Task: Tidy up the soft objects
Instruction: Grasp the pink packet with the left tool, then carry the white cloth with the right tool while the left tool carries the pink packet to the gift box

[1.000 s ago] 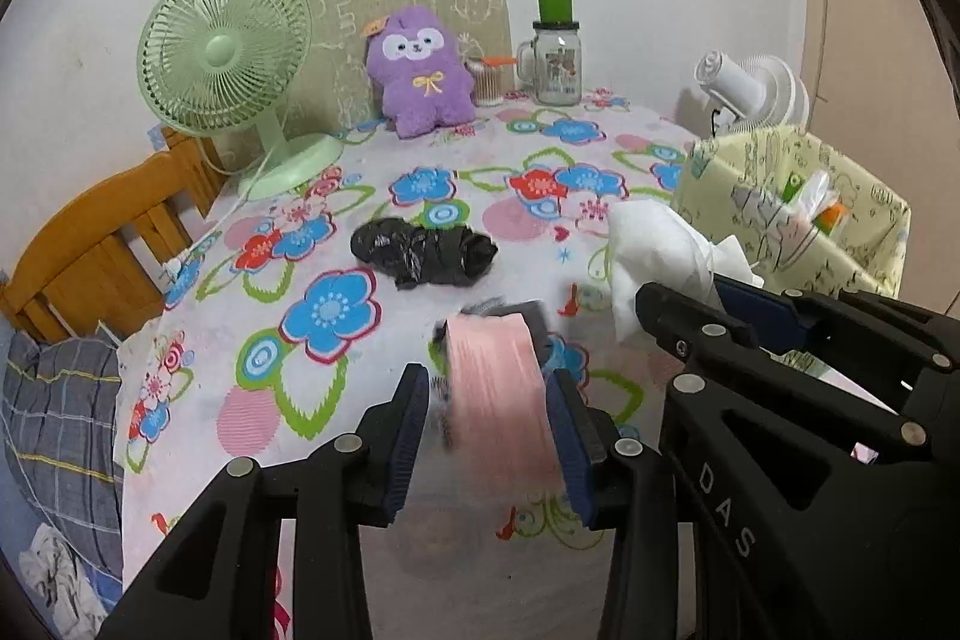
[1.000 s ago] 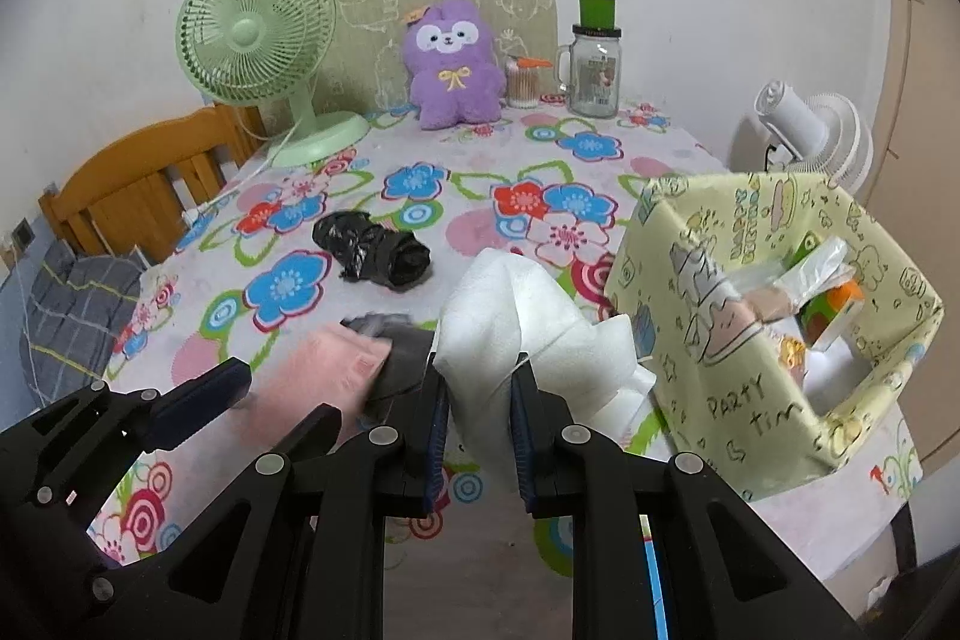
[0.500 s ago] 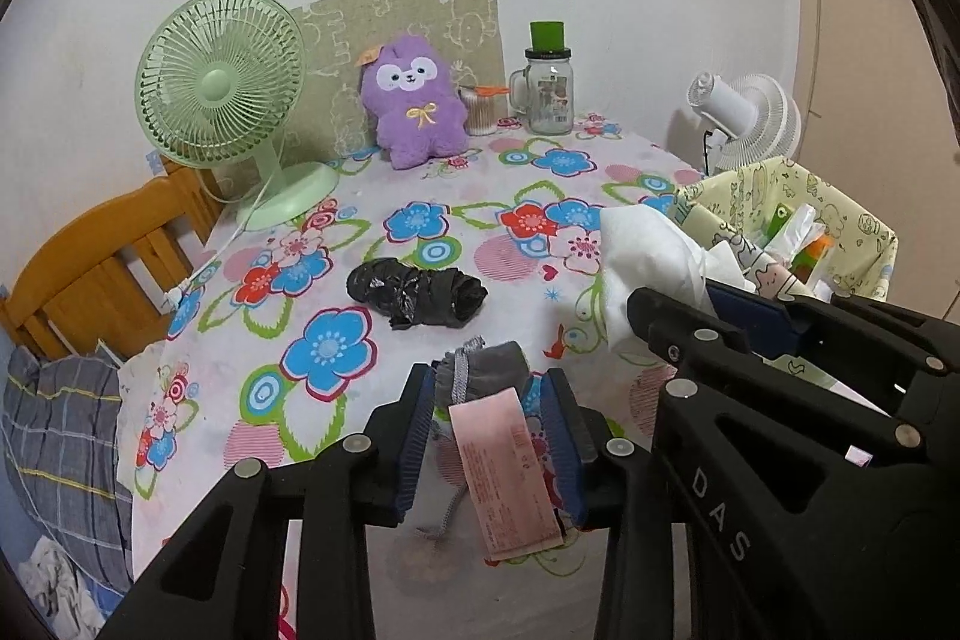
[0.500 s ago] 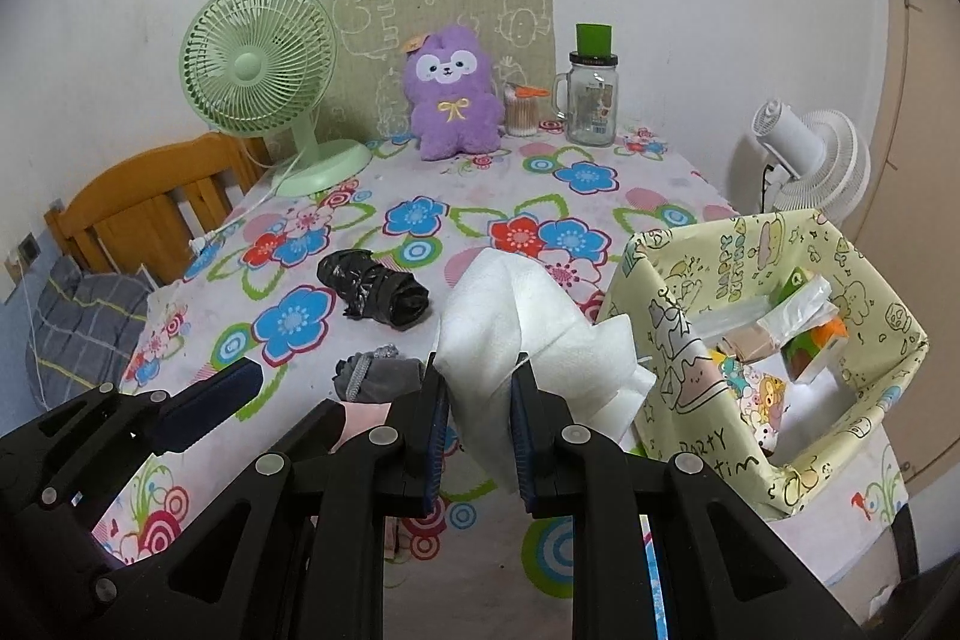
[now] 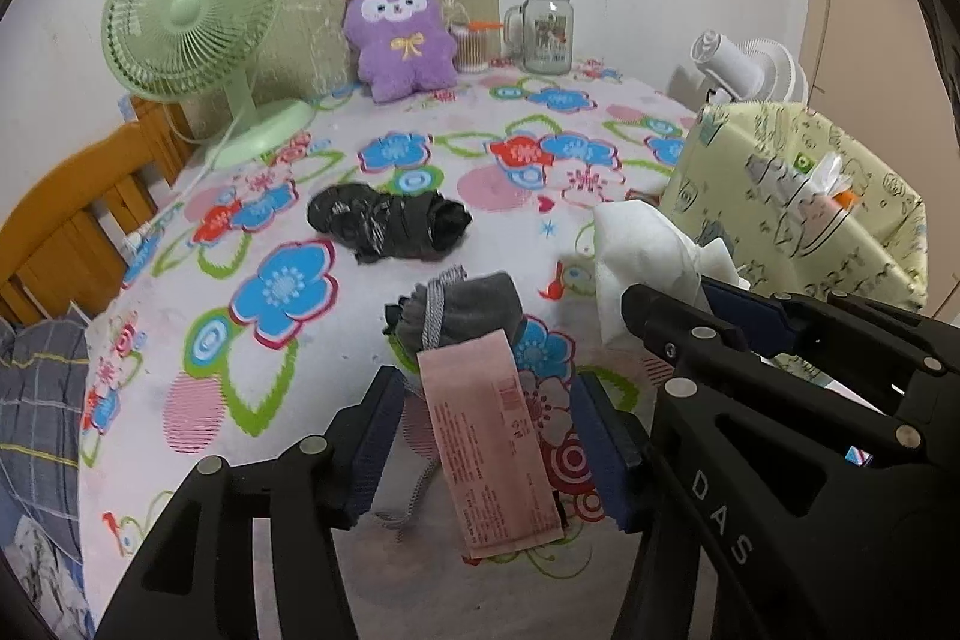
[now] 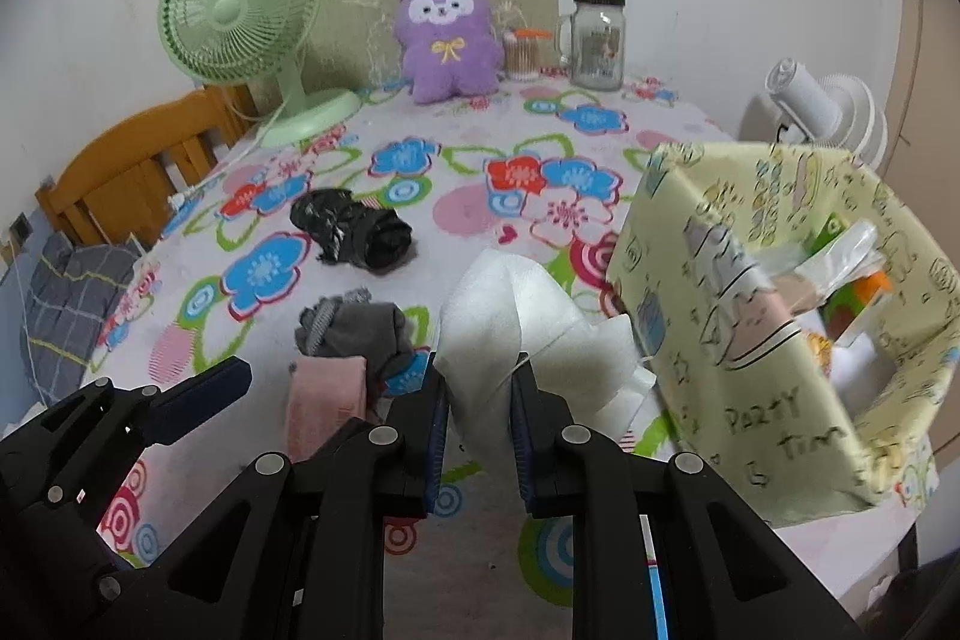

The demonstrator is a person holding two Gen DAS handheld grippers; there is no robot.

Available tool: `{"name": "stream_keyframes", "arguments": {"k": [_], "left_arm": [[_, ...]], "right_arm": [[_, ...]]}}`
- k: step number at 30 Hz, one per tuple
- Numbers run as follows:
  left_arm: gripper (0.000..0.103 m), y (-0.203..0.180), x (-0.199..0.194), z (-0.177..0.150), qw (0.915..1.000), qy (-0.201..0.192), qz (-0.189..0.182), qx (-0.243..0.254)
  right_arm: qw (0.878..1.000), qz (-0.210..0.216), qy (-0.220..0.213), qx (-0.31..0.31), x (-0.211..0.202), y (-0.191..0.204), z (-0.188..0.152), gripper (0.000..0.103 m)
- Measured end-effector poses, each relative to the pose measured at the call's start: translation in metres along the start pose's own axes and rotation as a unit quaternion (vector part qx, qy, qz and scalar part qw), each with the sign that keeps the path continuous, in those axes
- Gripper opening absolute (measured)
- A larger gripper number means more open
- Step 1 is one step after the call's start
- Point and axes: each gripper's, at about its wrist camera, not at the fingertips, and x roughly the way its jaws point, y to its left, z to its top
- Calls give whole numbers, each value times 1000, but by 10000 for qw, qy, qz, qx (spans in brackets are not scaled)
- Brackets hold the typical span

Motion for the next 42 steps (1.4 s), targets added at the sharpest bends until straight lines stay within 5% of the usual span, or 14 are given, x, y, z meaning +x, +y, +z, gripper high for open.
{"name": "stream_keyframes", "arguments": {"k": [10,13,26,42], "left_arm": [[60,3,31,-6,9992,368,-131,-101],[45,5,37,-8,9989,432,-111,-162],[41,5,23,-3,9997,203,52,-118],[41,0,-31,13,9991,-409,141,-24]], "right_arm": [[9994,-58,351,53,33,-5,-7,22],[9992,-76,401,45,39,-5,-9,22],[9993,-23,354,66,35,-4,-7,22],[9997,93,-212,61,-20,1,8,22]]}}
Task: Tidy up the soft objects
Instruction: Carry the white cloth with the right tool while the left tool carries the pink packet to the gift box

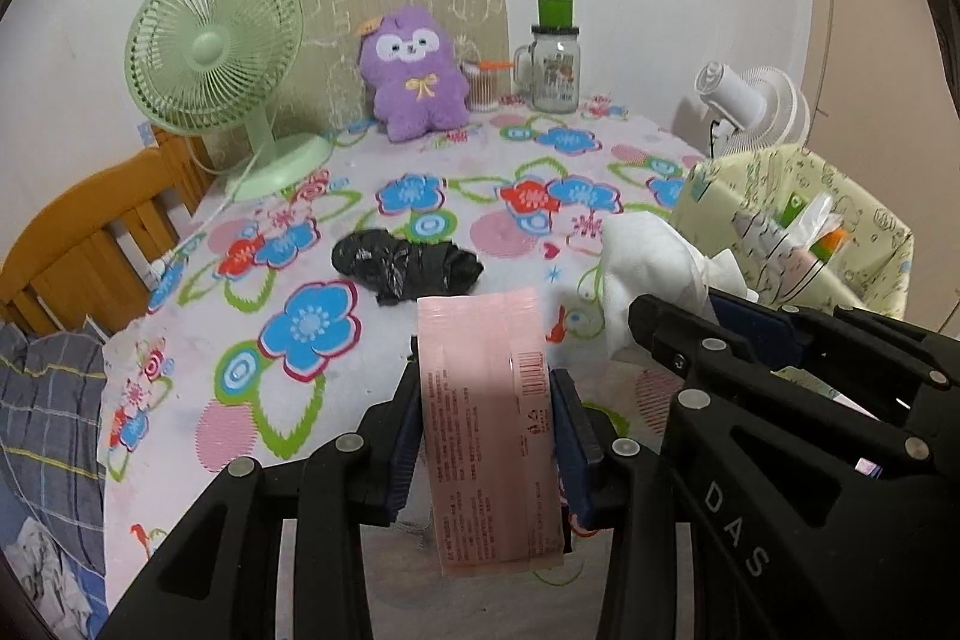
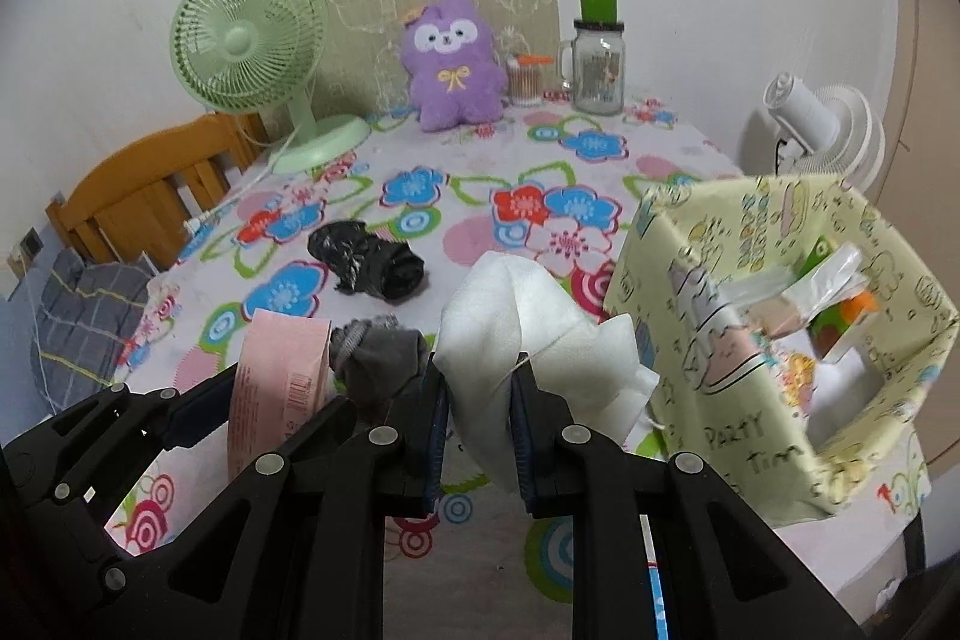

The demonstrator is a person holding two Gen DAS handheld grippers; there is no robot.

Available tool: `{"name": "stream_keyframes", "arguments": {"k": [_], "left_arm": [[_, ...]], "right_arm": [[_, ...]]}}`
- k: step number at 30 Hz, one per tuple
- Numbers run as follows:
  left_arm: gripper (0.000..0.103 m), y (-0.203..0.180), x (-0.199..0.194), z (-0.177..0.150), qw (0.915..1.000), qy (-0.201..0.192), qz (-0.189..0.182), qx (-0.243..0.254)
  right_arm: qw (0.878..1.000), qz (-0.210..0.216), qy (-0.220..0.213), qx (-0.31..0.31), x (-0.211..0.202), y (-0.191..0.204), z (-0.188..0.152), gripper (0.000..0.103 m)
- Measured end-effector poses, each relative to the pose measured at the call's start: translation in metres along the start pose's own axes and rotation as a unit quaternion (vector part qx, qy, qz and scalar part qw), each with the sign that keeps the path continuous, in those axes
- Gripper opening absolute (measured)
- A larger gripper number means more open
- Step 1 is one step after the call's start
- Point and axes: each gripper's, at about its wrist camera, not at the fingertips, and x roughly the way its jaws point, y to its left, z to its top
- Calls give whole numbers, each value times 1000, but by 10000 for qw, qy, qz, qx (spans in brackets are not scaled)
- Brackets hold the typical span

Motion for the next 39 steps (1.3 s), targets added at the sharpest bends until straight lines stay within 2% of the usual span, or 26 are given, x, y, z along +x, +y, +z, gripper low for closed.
{"name": "stream_keyframes", "arguments": {"k": [18,32,39], "left_arm": [[41,-13,-36,25,9993,-345,139,-18],[41,-44,-44,53,9989,-446,133,112],[41,-63,-40,64,9989,-453,16,122]], "right_arm": [[9992,34,-381,-68,-42,-6,26,22],[9987,103,-498,71,-62,-37,47,22],[9986,-13,-530,54,-66,-59,56,22]]}}
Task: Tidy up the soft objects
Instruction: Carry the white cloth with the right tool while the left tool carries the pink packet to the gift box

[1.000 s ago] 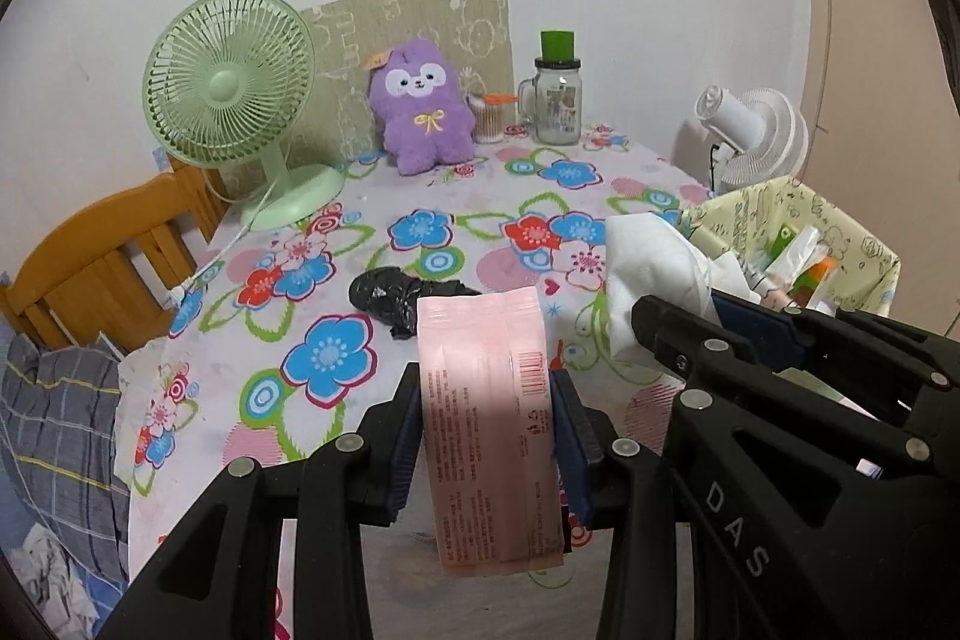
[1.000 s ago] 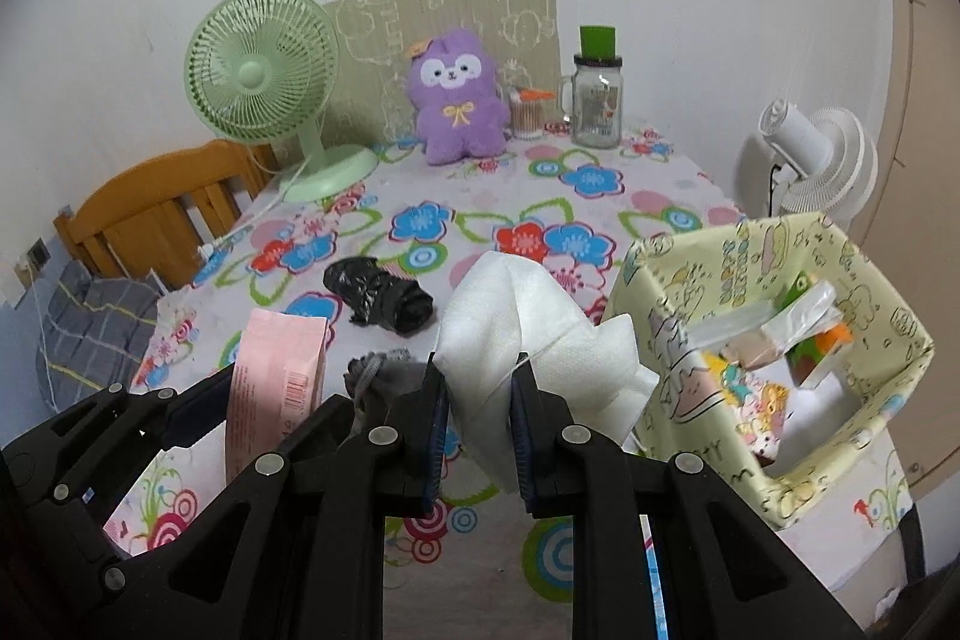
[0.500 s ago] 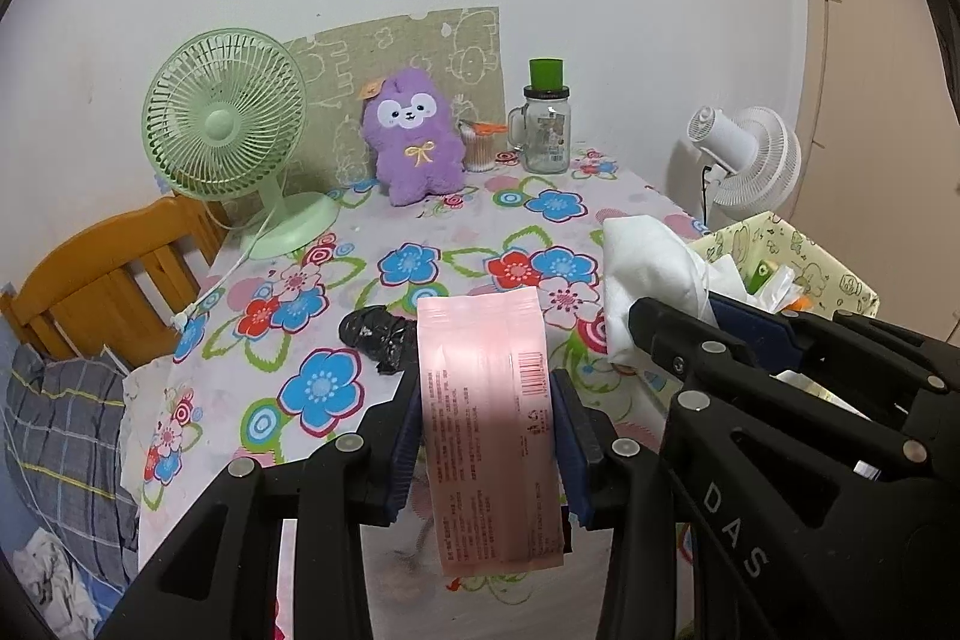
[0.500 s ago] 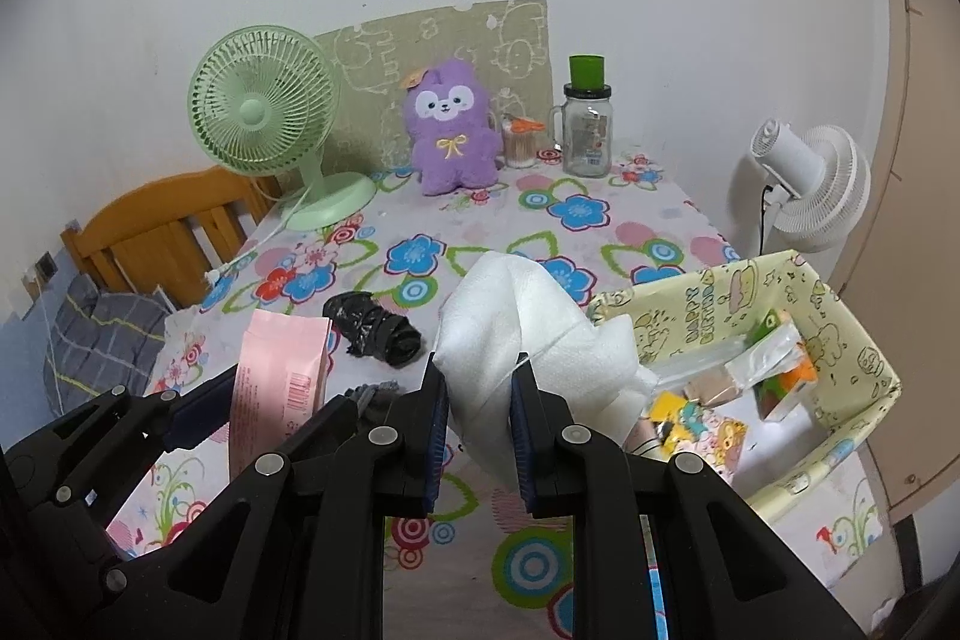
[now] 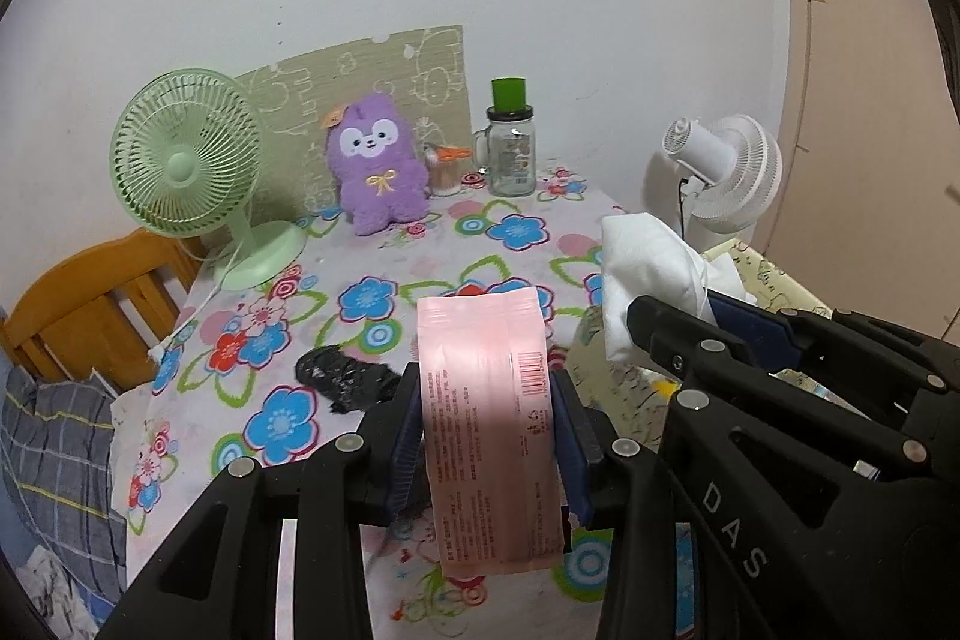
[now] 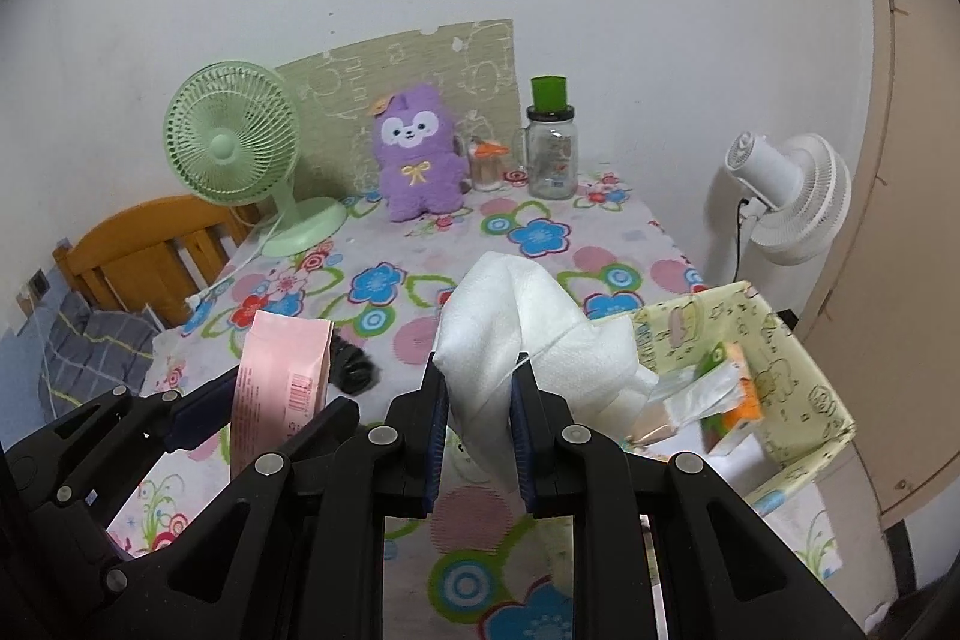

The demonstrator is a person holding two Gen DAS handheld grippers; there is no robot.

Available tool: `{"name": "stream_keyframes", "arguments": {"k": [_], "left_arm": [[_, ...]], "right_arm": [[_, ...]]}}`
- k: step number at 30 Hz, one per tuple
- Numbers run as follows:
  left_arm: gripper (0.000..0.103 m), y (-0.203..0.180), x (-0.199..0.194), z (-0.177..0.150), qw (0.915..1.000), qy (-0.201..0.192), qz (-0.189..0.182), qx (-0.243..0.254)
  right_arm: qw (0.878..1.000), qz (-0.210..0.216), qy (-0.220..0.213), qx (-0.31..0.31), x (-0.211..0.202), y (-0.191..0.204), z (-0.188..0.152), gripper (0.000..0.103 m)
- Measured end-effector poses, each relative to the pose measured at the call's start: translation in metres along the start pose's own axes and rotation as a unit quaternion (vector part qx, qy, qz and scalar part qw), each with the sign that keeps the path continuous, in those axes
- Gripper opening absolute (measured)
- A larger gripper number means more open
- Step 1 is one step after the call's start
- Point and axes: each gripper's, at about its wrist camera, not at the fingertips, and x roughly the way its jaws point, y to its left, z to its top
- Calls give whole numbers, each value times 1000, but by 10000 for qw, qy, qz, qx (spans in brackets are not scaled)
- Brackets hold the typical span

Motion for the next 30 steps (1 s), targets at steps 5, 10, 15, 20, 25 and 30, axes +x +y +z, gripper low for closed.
{"name": "stream_keyframes", "arguments": {"k": [5,10,15,20,25,30], "left_arm": [[41,-16,3,8,9999,-11,-112,40],[41,-36,7,17,9997,-34,-216,141],[41,-54,15,22,9993,-25,-337,173],[41,-69,26,26,9990,37,-384,202],[41,-82,38,30,9987,101,-435,254],[41,-92,51,32,9981,194,-491,305]], "right_arm": [[10000,-62,-62,46,-3,-17,4,22],[9997,-135,-133,139,-6,-39,8,22],[9994,-232,-160,185,-7,-57,12,22],[9995,-236,-134,187,0,-75,14,22],[9994,-256,-117,195,6,-90,14,22],[9993,-302,-33,238,15,-104,13,22]]}}
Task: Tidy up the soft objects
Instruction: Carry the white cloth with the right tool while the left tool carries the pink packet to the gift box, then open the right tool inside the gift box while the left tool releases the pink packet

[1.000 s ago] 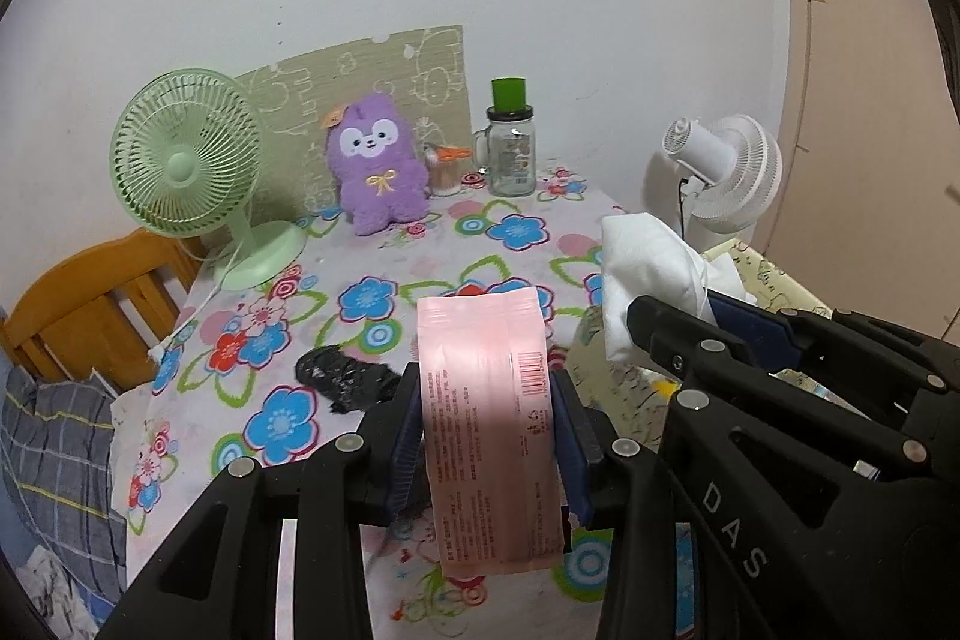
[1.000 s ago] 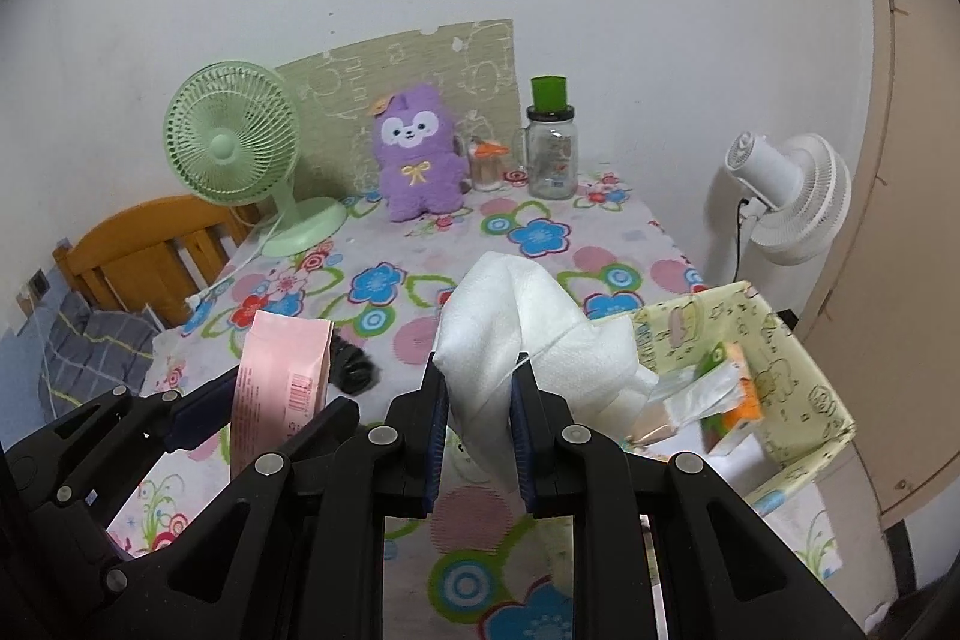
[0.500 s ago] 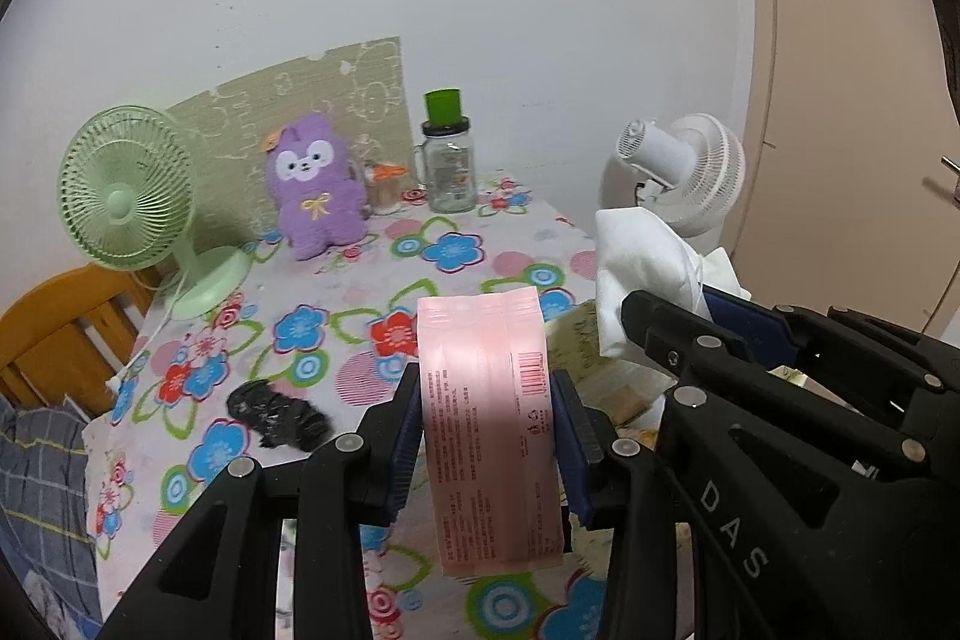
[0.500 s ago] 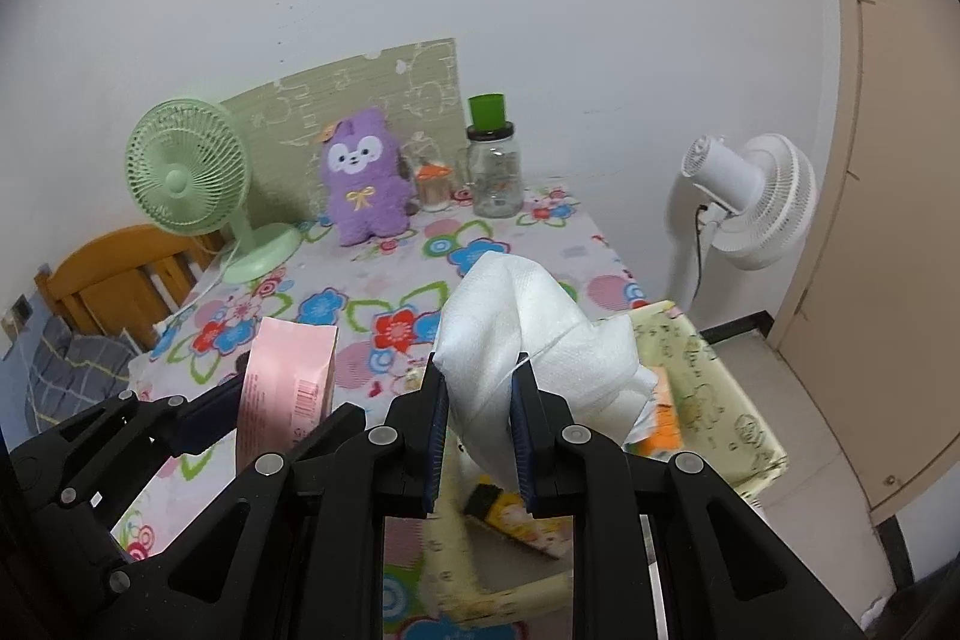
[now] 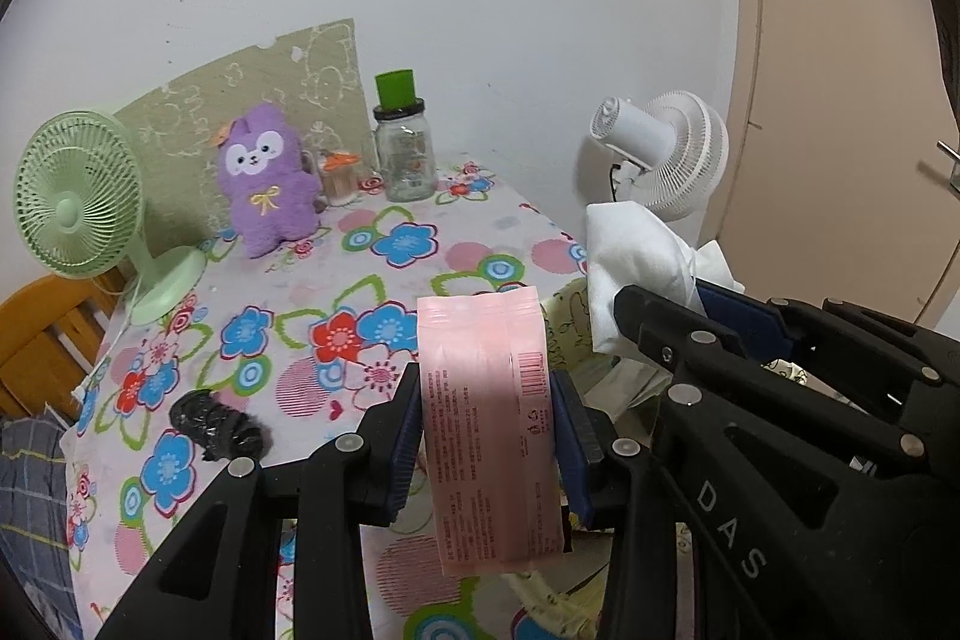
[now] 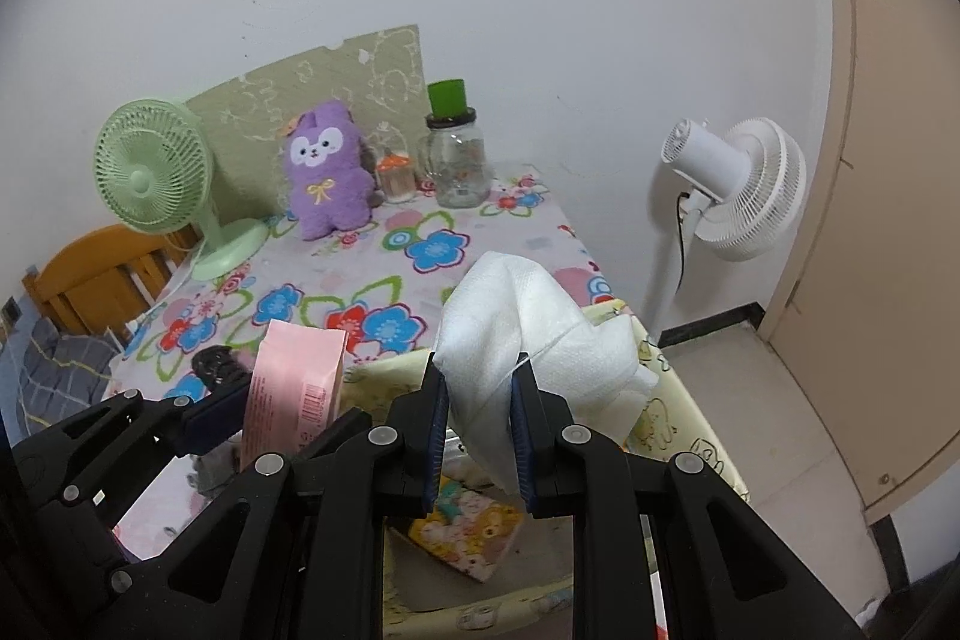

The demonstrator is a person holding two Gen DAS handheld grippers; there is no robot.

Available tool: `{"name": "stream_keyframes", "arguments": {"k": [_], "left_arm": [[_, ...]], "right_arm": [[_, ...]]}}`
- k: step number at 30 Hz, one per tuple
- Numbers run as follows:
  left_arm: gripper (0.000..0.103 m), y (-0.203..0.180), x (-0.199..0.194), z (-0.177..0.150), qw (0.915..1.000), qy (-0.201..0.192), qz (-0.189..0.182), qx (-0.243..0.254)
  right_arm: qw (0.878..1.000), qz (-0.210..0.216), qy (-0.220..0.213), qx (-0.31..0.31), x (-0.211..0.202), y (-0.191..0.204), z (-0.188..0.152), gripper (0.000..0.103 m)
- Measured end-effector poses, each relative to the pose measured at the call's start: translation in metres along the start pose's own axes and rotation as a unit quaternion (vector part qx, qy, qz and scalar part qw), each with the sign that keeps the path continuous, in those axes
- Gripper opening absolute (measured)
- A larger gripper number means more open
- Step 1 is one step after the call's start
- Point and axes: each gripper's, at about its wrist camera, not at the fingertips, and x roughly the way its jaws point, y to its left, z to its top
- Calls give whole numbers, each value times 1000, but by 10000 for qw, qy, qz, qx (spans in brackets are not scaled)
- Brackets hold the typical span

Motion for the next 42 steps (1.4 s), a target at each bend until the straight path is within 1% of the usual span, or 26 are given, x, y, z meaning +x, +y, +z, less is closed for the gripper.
{"name": "stream_keyframes", "arguments": {"k": [9,16,18,19,20,21,22,25,28,30,32,34,36,39,42], "left_arm": [[41,-10,27,1,9996,259,-141,48],[42,-14,45,-3,9987,467,-160,101],[47,-15,48,-5,9986,494,-127,156],[58,-16,49,-6,9985,501,-99,171],[65,-16,50,-6,9986,491,-81,182],[66,-17,51,-7,9986,482,-68,191],[67,-17,52,-7,9986,486,-64,202],[74,-16,54,-8,9984,527,-52,216],[76,-16,55,-9,9982,534,-61,252],[77,-16,54,-9,9981,535,-80,289],[80,-17,53,-9,9981,528,-89,308],[82,-18,52,-9,9981,516,-84,335],[84,-19,50,-10,9981,500,-71,356],[87,-19,46,-10,9980,499,-109,375],[88,-19,39,-12,9981,451,-5,421]], "right_arm": [[9996,-95,236,82,22,-19,-4,22],[9987,-132,459,159,39,-28,-10,22],[9984,-113,516,176,43,-31,-13,22],[9983,-112,538,182,45,-31,-13,22],[9982,-108,557,195,47,-32,-14,23],[9981,-92,563,226,48,-33,-16,26],[9980,-60,575,245,49,-34,-17,27],[9979,-50,591,270,52,-35,-19,35],[9975,-12,638,294,54,-35,-20,44],[9977,-10,607,313,53,-35,-21,59],[9976,-33,588,371,52,-36,-23,67],[9975,-50,553,426,51,-36,-24,72],[9974,-89,536,465,48,-37,-24,80],[9974,-152,473,520,43,-37,-26,83],[9976,-166,462,492,38,-35,-26,88]]}}
